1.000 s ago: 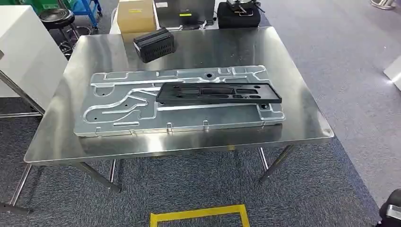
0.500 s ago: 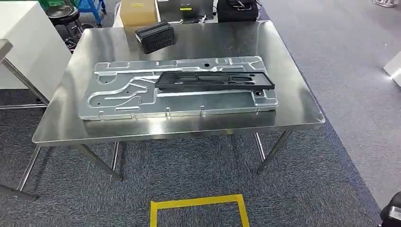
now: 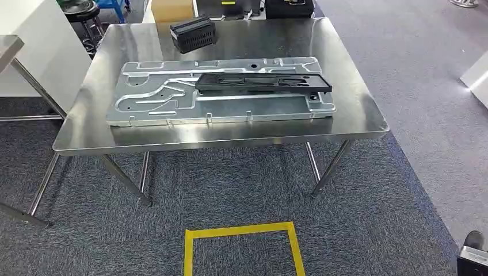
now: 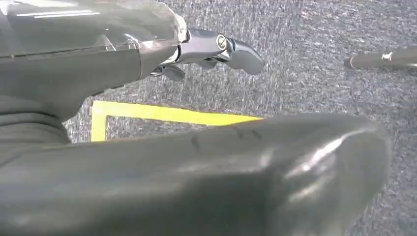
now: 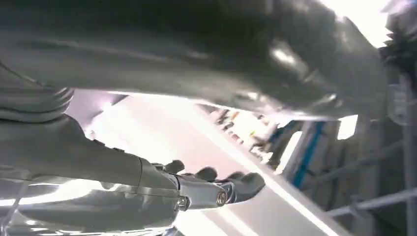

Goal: Take the parts from the cabinet and place them on the table.

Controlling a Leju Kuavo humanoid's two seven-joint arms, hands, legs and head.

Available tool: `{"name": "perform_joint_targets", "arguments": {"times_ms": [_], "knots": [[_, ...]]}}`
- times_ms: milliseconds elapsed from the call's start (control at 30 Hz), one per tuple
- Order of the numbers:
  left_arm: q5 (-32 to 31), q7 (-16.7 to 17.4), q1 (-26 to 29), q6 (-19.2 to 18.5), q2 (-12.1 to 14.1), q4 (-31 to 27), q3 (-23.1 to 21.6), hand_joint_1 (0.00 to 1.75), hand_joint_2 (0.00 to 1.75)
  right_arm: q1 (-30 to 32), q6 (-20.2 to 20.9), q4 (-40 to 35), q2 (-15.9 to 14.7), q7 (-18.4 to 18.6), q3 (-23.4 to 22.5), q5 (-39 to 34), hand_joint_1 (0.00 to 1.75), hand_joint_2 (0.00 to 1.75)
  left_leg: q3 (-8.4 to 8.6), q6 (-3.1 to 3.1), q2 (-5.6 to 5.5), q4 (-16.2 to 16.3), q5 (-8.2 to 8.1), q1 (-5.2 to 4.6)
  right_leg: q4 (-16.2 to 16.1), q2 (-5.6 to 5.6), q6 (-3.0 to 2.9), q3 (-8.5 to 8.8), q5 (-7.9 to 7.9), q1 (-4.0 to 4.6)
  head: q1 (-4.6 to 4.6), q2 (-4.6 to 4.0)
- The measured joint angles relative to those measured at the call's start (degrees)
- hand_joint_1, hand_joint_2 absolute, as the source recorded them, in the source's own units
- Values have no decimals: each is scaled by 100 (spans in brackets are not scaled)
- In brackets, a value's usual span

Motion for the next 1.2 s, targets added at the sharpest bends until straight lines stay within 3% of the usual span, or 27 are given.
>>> {"name": "perform_joint_targets", "arguments": {"times_ms": [67, 100, 133, 200, 233, 267, 300, 333, 367, 400, 433, 467, 533, 600, 633, 667, 733, 767, 800, 833, 900, 933, 967, 1000, 1100, 1133, 1200], "knots": [[-4, 11, -3, 0, -20, 0, 31, 0, 0, -85, -7, 370, 117, 75, -295, 416, 0, 0, -16, -69, -4, -29, 94, 27, -24, -3, -73, -33, 40, 28, 0, 0], [-15, 22, 14, 0, -26, 0, 48, 0, 0, -150, -44, 674, 156, 68, -454, 774, 0, 0, -44, -110, -13, -13, 95, 8, -92, -16, -126, -77, 132, -31, 0, 0], [-24, 37, 30, 0, -35, 0, 79, 0, 0, -271, -105, 1127, 162, 74, -656, 1183, 0, 0, -102, -123, -20, 77, -89, 40, -109, -45, -173, -132, 203, -29, -2, 0], [-70, 162, 27, 6, -63, 0, 136, 0, 0, -430, -65, 2273, 136, 664, -1062, 2446, 0, 0, -309, -134, -24, 738, -809, 43, -107, -50, -217, -297, 334, -19, -2, 0], [-107, 243, 28, 28, -78, 0, 144, 0, 0, -499, -120, 3174, 66, 1378, -1237, 3279, 0, 0, -407, -149, -23, 1184, -1089, 43, -103, -71, -217, -378, 394, -9, -2, 0], [-173, 339, 36, 50, -98, 0, 151, 0, 0, -624, -91, 3947, 16, 2085, -1346, 3880, 0, 0, -456, -168, -23, 1549, -1208, 44, -94, -89, -214, -466, 456, -1, -2, 0], [-315, 555, 39, 95, -160, 2, 151, 0, 0, -720, 102, 5041, 3, 2971, -1445, 4573, 0, 0, -418, -181, -23, 1705, -1142, 46, -74, -93, -201, -557, 512, -1, -2, 0], [-402, 680, 56, 122, -183, 2, 151, 0, 0, -784, 386, 5637, -2, 4104, -1477, 4840, 0, 0, -276, -193, -23, 1634, -948, 54, -42, -108, -188, -651, 557, -1, -2, 0], [-453, 776, 76, 142, -218, 2, 146, 0, 0, -799, 424, 6197, 7, 4762, -1496, 5026, 0, 0, -25, -202, -24, 1352, -699, 57, 11, -121, -175, -754, 594, -4, -2, 0], [-498, 833, 88, 157, -240, 4, 144, 0, 0, -802, 400, 6615, 75, 5079, -1503, 5059, 0, 0, 329, -183, -25, 885, -514, 57, 69, -123, -160, -860, 629, -7, -2, 0], [-531, 874, 90, 161, -273, 4, 142, 0, 0, -827, 393, 6969, 121, 5042, -1507, 5077, 0, 0, 702, -132, -31, 363, -552, 41, 122, -121, -149, -934, 667, -14, -2, 0], [-562, 907, 81, 173, -280, 4, 140, 0, 0, -884, 376, 7316, 134, 4836, -1509, 5096, 0, 0, 992, -85, -36, -159, -813, 10, 160, -94, -119, -992, 718, -1, -2, 0], [-581, 942, 61, 166, -306, 4, 135, 0, 0, -961, 341, 7775, 55, 4623, -1573, 5098, 0, 0, 969, -49, -19, -224, -810, 8, 140, -68, -49, -984, 815, -22, -4, 0], [-584, 960, 59, 153, -306, 4, 133, 0, 0, -1011, 332, 8096, -15, 4586, -1638, 5098, 0, 0, 918, 55, -17, -237, -690, 11, 88, -65, 44, -987, 931, -11, -2, 0], [-586, 962, 43, 144, -319, 4, 133, 0, 0, -1030, 317, 8217, -85, 4571, -1667, 5098, 0, 0, 859, 92, 11, -260, -604, 39, 155, -32, 68, -1020, 802, -49, -2, 0], [-590, 968, 36, 133, -326, 4, 133, 0, 0, -1040, 291, 8316, -104, 4537, -1686, 5096, 0, 0, 777, 151, 9, -260, -538, 38, 370, -21, 74, -1119, 436, -52, 0, 0], [-575, 968, 45, 129, -326, 4, 135, 0, 0, -1046, 41, 8443, -166, 4301, -1748, 4971, 0, 0, 610, 172, 7, -251, -402, 29, 1199, -13, 111, -1343, -268, -66, -2, 0], [-557, 957, 52, 129, -326, 4, 135, 0, 0, -1055, -203, 8478, -198, 4065, -1816, 4842, 0, 0, 513, 166, 10, -235, -341, 25, 1607, -13, 132, -1432, -440, -70, -2, 0], [-538, 949, 55, 129, -323, 4, 138, 0, 0, -1054, -495, 8489, -260, 3754, -1903, 4676, 0, 0, 417, 154, 14, -209, -284, 19, 1878, -15, 147, -1441, -435, -78, -2, 0], [-518, 944, 56, 129, -323, 4, 144, 0, 0, -1053, -738, 8471, -369, 3478, -2006, 4518, 0, 0, 328, 144, 16, -176, -230, 19, 1885, -14, 158, -1325, -263, -83, -2, 0], [-503, 942, 51, 107, -321, 4, 173, 0, 0, -1054, -803, 8386, -690, 3183, -2241, 4331, 0, 0, 133, 114, 19, -93, -145, 20, 1237, -15, 157, -746, 156, -106, 0, 0], [-505, 938, 44, 96, -319, 4, 179, 0, 0, -1056, -739, 8325, -826, 3171, -2348, 4337, 0, 0, 55, 98, 15, -41, -112, 22, 710, -10, 147, -346, 182, -112, -4, 0], [-533, 940, 42, 83, -317, 2, 186, 0, 0, -1065, -615, 8263, -946, 3219, -2451, 4431, 0, 0, 0, 71, 14, 17, -85, 5, 184, -4, 126, 38, -15, -98, 2, 0], [-564, 942, 37, 72, -317, 2, 197, 0, 0, -1080, -478, 8219, -1051, 3321, -2544, 4550, 0, 0, -38, 36, 13, 53, -58, 2, -119, 7, 88, 145, -123, -60, 0, 0], [-623, 997, 41, 19, -319, 2, 256, 0, 0, -1082, -218, 8213, -1153, 3556, -2742, 4939, 0, 0, -65, -88, 12, 22, 92, 21, -86, -4, -42, 42, -15, -28, 2, 0], [-641, 1019, 52, 17, -328, 2, 269, 0, 0, -1091, -177, 8229, -1138, 3631, -2757, 5062, 0, 0, -104, -114, -3, 80, 39, 51, -112, -41, -99, -14, 70, -64, 2, 0], [-689, 1084, 65, 20, -361, 2, 273, 0, 0, -1137, -94, 8334, -1035, 3762, -2766, 5333, 0, 0, -278, -152, -16, 577, -658, 61, -106, -55, -178, -177, 193, -46, 0, 0]]}}
